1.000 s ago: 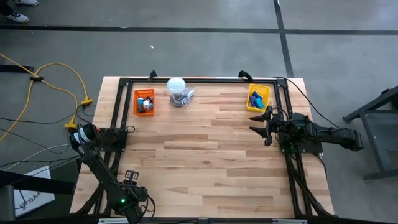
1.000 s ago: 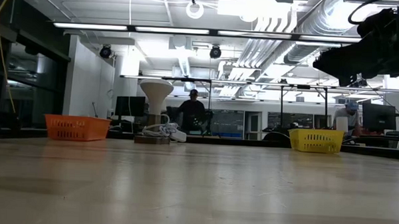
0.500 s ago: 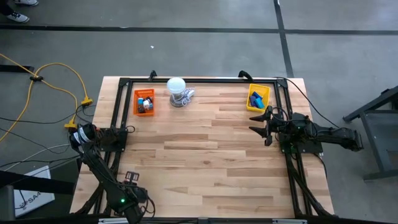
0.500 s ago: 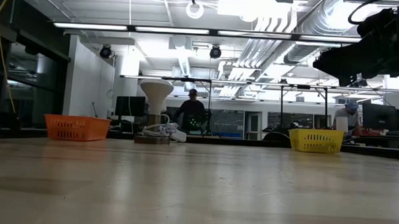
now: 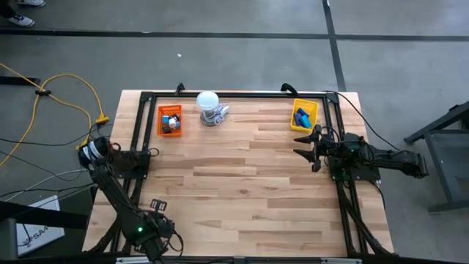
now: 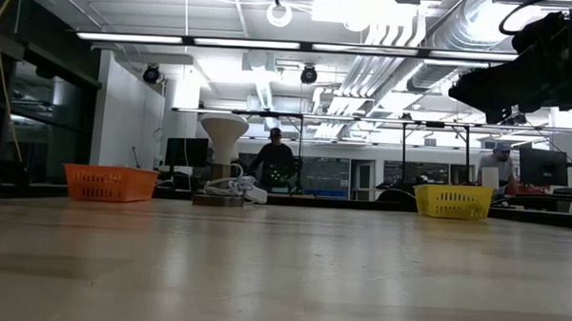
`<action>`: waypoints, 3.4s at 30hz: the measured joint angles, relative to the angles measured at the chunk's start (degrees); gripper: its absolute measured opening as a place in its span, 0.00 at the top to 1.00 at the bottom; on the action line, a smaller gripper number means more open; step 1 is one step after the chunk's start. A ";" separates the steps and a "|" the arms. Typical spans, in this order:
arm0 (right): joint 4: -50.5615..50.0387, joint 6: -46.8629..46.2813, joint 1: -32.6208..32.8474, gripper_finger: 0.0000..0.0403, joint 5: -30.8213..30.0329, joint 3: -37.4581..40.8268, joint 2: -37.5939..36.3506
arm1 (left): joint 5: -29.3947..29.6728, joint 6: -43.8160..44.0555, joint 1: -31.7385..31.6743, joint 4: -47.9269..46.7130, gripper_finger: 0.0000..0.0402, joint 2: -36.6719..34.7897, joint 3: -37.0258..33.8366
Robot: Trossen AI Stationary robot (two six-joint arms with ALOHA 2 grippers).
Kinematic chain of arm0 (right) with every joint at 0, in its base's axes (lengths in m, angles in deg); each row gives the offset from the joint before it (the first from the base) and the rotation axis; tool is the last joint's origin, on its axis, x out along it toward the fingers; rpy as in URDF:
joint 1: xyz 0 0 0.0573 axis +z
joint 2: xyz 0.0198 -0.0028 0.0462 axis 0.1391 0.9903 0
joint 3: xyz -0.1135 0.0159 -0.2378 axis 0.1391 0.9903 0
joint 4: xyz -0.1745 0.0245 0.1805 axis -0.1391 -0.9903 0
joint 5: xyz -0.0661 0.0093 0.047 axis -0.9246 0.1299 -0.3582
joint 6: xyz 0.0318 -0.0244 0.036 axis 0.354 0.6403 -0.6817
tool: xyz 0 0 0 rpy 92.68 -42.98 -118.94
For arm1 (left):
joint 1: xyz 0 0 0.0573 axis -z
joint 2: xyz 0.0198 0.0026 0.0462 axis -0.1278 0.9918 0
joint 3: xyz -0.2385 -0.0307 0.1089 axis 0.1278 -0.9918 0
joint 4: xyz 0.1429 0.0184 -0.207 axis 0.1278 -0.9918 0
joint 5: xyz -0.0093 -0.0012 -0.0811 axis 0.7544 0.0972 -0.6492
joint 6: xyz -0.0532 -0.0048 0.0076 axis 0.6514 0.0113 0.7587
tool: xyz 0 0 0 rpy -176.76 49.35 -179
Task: Pick & Place Office items
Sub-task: Put the purple charger adapter into the orange basket, then put the pink charger adapter into the orange basket
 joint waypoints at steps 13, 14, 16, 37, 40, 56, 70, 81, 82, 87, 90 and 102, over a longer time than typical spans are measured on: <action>0.00 0.00 0.00 0.52 0.00 -0.02 0.01 | 5.14 -16.17 -13.79 -4.65 0.68 -3.83 0.00; 0.00 0.00 0.00 0.52 0.00 -0.02 0.01 | 5.70 -17.90 -15.47 -5.39 0.68 -4.15 -0.07; 0.00 0.00 0.02 0.52 0.00 -0.01 0.01 | 6.58 -21.51 -19.05 -6.69 0.68 -4.86 -0.07; 0.00 0.00 0.01 0.52 0.00 -0.01 0.02 | 8.20 -49.09 -60.99 -8.35 0.68 -14.21 -4.16; 0.00 0.00 0.02 0.52 0.00 -0.02 0.02 | 8.17 -51.44 -66.49 -8.39 0.68 -15.48 -4.24; 0.00 0.00 0.00 0.52 0.00 -0.02 0.00 | 9.46 -59.05 -98.02 -7.38 0.68 -16.13 -4.26; 0.00 0.00 0.00 0.52 0.00 -0.01 0.01 | 11.01 -60.80 -109.97 -7.13 0.68 -16.00 -4.26; 0.00 0.00 0.01 0.52 0.00 -0.01 0.02 | 11.91 -58.72 -112.33 -7.16 0.68 -15.87 -4.28; 0.00 0.00 0.00 0.52 0.01 -0.02 0.02 | 11.90 -58.26 -112.32 -7.14 0.68 -15.87 -4.28; 0.00 0.00 0.00 0.52 0.00 -0.01 0.00 | 11.95 -56.69 -112.29 -7.09 0.65 -15.87 -4.41; 0.00 0.00 0.00 0.52 0.00 -0.01 0.01 | 12.06 -55.80 -112.29 -6.77 0.61 -15.85 -5.29; 0.00 0.00 0.01 0.52 0.00 -0.01 0.00 | 12.05 -55.24 -112.29 -6.50 0.58 -15.82 -6.56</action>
